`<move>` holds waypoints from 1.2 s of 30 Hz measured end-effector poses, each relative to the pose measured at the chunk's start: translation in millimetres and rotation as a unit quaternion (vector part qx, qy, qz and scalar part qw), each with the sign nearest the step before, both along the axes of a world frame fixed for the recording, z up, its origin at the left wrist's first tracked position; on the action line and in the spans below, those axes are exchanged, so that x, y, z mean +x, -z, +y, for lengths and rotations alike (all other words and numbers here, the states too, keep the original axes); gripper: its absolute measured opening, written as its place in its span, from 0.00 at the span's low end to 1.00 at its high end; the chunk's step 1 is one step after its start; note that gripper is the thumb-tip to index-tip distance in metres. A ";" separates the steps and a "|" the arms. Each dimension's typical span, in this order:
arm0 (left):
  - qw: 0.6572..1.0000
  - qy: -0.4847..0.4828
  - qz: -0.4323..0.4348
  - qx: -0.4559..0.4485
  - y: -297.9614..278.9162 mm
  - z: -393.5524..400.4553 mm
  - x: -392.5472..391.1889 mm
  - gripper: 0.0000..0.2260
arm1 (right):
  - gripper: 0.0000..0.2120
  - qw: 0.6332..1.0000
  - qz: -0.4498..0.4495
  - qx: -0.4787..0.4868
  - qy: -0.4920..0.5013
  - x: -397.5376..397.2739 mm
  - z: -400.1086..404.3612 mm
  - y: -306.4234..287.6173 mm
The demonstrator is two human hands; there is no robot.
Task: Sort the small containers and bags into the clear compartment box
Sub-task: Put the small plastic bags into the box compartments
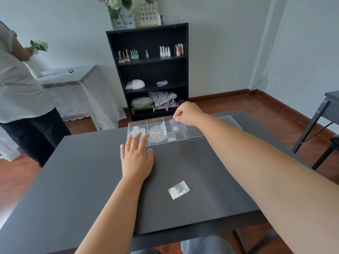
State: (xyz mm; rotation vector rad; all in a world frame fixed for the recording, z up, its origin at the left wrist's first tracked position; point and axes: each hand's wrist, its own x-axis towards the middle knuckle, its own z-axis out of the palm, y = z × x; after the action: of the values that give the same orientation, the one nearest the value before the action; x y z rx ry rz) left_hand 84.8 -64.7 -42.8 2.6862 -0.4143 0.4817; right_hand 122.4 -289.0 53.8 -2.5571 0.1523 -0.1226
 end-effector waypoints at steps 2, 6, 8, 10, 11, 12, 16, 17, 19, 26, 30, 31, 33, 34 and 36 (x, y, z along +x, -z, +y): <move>1.000 0.000 0.000 0.003 -0.6 -0.6 0.2 0.24 | 0.09 0.998 0.047 -0.025 -0.016 6.0 2.1 6.2; 1.000 0.001 -0.007 0.008 -0.1 -0.8 3.1 0.24 | 0.10 0.993 0.104 -0.055 -0.029 14.3 4.6 12.0; 1.000 0.004 -0.012 0.004 0.9 -1.1 4.4 0.25 | 0.14 0.990 0.105 -0.093 -0.016 19.0 6.9 14.4; 1.000 0.006 -0.013 -0.003 1.4 -1.5 5.0 0.25 | 0.10 0.986 0.101 -0.133 -0.008 20.6 9.5 16.1; 1.000 0.007 -0.011 -0.006 1.6 -1.7 5.1 0.25 | 0.05 0.984 0.100 -0.150 -0.008 19.6 11.1 15.9; 1.000 0.008 -0.009 -0.008 1.8 -1.8 5.2 0.25 | 0.07 0.983 0.104 -0.154 -0.006 18.7 13.3 15.0; 1.000 0.010 -0.008 -0.010 1.7 -1.2 5.2 0.26 | 0.07 0.988 0.051 -0.146 -0.020 8.4 14.4 7.3; 1.000 0.010 -0.007 -0.010 1.7 -1.1 4.9 0.26 | 0.07 0.988 0.020 -0.149 -0.033 3.9 12.5 5.4; 1.000 0.011 -0.006 -0.011 1.7 -1.3 4.9 0.26 | 0.12 0.992 -0.016 -0.113 -0.054 -19.1 12.1 -0.2; 1.000 0.016 -0.012 -0.019 3.5 -1.1 5.4 0.26 | 0.17 0.954 0.231 -0.016 -0.189 -118.9 10.3 9.2; 1.000 0.016 -0.014 -0.016 2.8 -1.0 4.6 0.26 | 0.18 0.949 0.244 -0.016 -0.199 -137.3 17.0 32.1; 1.000 0.016 -0.014 -0.015 2.7 -1.1 4.1 0.27 | 0.18 0.953 0.233 -0.015 -0.195 -137.8 18.8 36.4; 1.000 0.014 -0.016 -0.014 2.5 -1.1 3.1 0.27 | 0.16 0.959 0.214 -0.020 -0.187 -137.0 21.4 41.7; 1.000 0.013 -0.017 -0.014 2.5 -1.0 2.8 0.27 | 0.15 0.960 0.209 -0.021 -0.187 -136.3 22.5 42.9; 1.000 0.013 -0.019 -0.013 2.5 -0.5 2.4 0.27 | 0.13 0.958 0.210 -0.022 -0.194 -134.9 24.3 44.0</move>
State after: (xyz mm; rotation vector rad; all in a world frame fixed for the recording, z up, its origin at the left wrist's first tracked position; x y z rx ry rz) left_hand 87.2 -65.2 -45.3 2.6467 -0.4497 0.5283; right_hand -12.5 -264.7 9.8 -2.5681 -0.1961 0.5752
